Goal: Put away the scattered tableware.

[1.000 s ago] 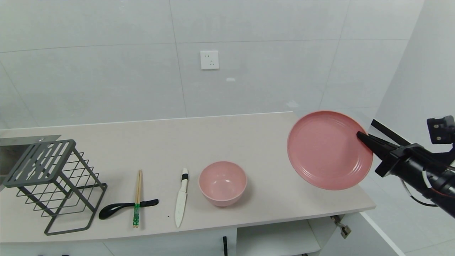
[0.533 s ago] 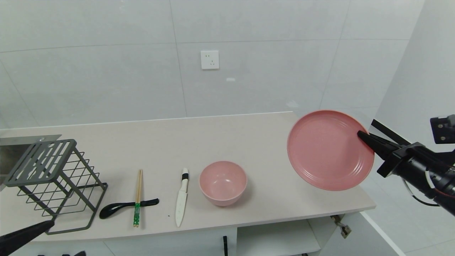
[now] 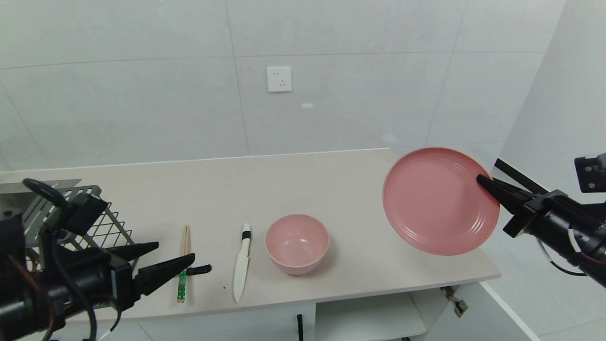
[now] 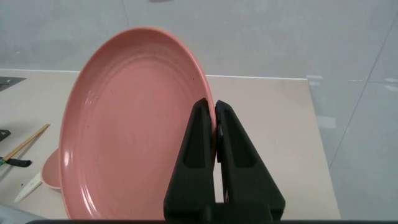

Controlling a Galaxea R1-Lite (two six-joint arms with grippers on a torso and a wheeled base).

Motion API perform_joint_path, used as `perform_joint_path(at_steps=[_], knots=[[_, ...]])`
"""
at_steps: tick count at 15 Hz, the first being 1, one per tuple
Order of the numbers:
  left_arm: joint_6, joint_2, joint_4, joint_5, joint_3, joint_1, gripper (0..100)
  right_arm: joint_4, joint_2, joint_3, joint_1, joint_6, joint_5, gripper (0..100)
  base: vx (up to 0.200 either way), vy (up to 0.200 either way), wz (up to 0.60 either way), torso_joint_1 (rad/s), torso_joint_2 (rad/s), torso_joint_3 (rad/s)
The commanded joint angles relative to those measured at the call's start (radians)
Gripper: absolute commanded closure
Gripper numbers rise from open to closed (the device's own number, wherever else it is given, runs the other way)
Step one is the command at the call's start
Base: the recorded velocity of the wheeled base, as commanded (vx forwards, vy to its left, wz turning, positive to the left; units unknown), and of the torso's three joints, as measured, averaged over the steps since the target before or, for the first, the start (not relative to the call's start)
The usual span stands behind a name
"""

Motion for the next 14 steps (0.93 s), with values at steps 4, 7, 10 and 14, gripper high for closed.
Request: perform_joint_path(at_steps=[4, 7, 10, 14], knots=[[-0.208, 0.197, -0.013, 0.151, -0.11, -0.164, 0, -0.001, 0.001, 0.008, 0.002, 0.0, 0.0, 100, 0.0, 0.0, 0.0, 0.0, 0.0, 0.0], [-0.215, 0.286, -0.01, 0.168, -0.185, -0.219, 0, -0.001, 0.001, 0.009, 0.003, -0.003, 0.0, 100, 0.0, 0.0, 0.0, 0.0, 0.0, 0.0], [-0.214, 0.372, -0.01, 0.187, -0.249, -0.242, 0, -0.001, 0.001, 0.009, 0.003, -0.005, 0.0, 100, 0.0, 0.0, 0.0, 0.0, 0.0, 0.0], [-0.215, 0.481, -0.013, 0.262, -0.34, -0.273, 0, -0.001, -0.003, 0.015, 0.003, -0.005, 0.0, 100, 0.0, 0.0, 0.0, 0.0, 0.0, 0.0]])
